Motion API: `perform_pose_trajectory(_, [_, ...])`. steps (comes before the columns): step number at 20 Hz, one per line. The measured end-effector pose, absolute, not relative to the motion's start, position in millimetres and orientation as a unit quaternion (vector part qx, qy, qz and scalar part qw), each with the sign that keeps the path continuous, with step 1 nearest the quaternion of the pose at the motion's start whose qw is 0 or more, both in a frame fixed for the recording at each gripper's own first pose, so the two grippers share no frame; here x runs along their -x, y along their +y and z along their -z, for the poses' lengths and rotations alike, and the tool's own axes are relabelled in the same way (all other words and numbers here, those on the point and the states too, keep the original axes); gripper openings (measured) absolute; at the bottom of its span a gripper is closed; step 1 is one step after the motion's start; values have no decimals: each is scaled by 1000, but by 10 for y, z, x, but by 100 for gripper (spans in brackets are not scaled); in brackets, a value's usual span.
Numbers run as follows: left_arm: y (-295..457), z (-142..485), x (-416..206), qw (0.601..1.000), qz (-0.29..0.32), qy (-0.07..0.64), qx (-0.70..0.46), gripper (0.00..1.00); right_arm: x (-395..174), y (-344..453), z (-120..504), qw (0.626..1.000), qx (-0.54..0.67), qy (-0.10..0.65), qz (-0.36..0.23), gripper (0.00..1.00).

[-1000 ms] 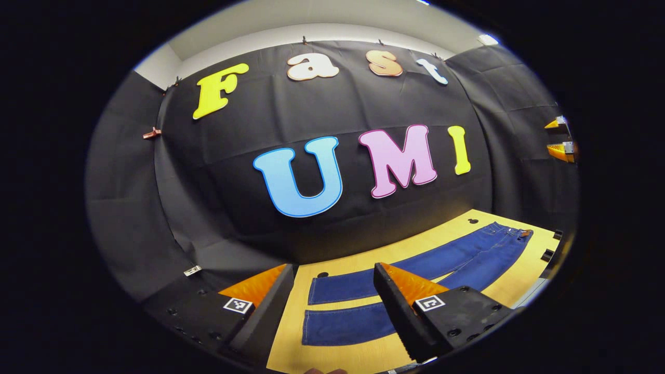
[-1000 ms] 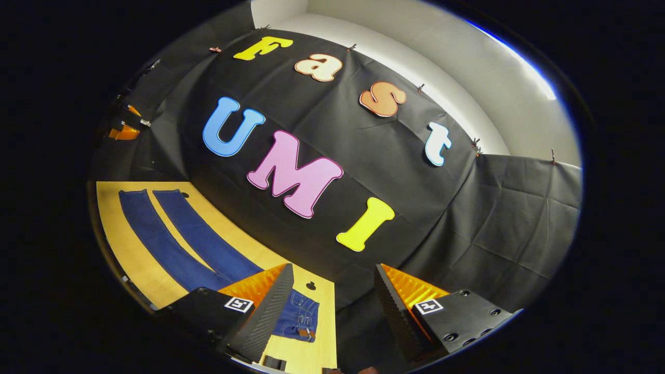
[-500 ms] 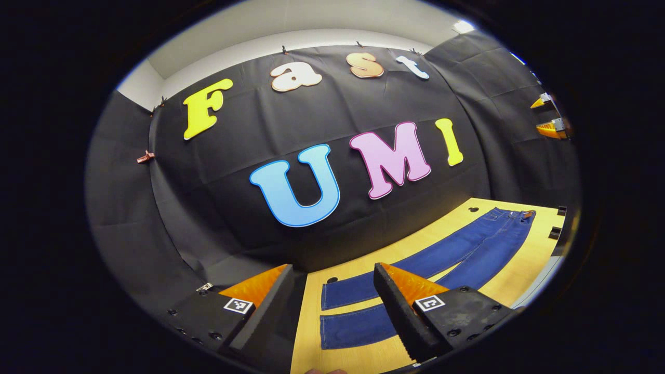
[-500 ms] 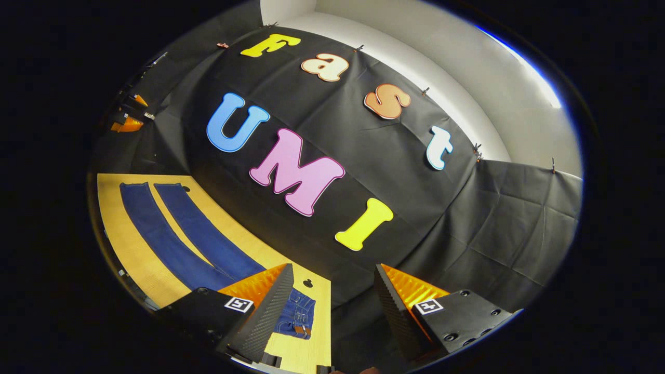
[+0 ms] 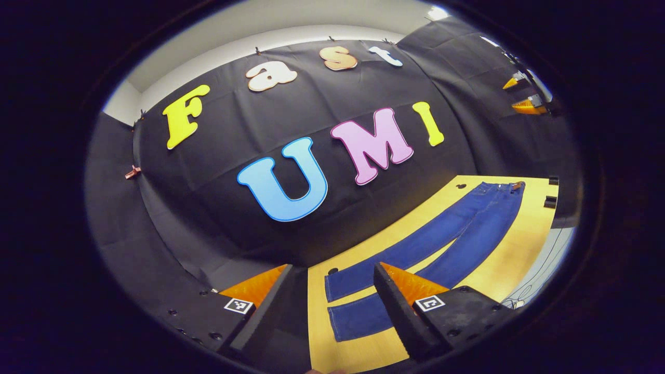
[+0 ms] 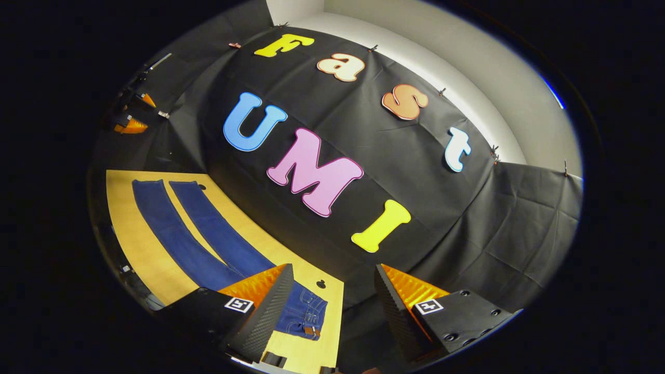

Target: Grasp the waist and the cuffs of the jeans and fold them to make the two legs overlap; first hold the waist and fold one-third of the jeans toward the cuffs, then hold the cuffs and fold the remaining one-third in the same direction to finish folding.

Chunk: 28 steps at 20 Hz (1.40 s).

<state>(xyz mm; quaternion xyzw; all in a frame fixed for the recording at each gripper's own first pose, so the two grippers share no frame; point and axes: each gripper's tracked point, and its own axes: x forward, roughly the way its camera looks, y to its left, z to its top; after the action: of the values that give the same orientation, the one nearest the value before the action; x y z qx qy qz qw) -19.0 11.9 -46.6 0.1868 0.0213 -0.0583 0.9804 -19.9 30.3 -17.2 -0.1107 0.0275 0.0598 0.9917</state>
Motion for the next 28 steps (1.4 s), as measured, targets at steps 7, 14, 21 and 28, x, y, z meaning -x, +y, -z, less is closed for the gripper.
perform_pose_trajectory(7, [382,1261,224,950,99,76,-286,97,302,474,968,974,202,86,-55,96])
perform_pose_trajectory(14, [482,2077,4,894,167,114,-400,96,335,796,1917,943,245,190,-119,96])
perform_pose_trajectory(21, [621,2848,-525,827,207,199,-484,96,21,657,3219,916,241,304,-106,96])
perform_pose_trajectory(28, [717,3563,-878,765,258,263,-528,96,-432,441,3903,883,277,357,-126,96])
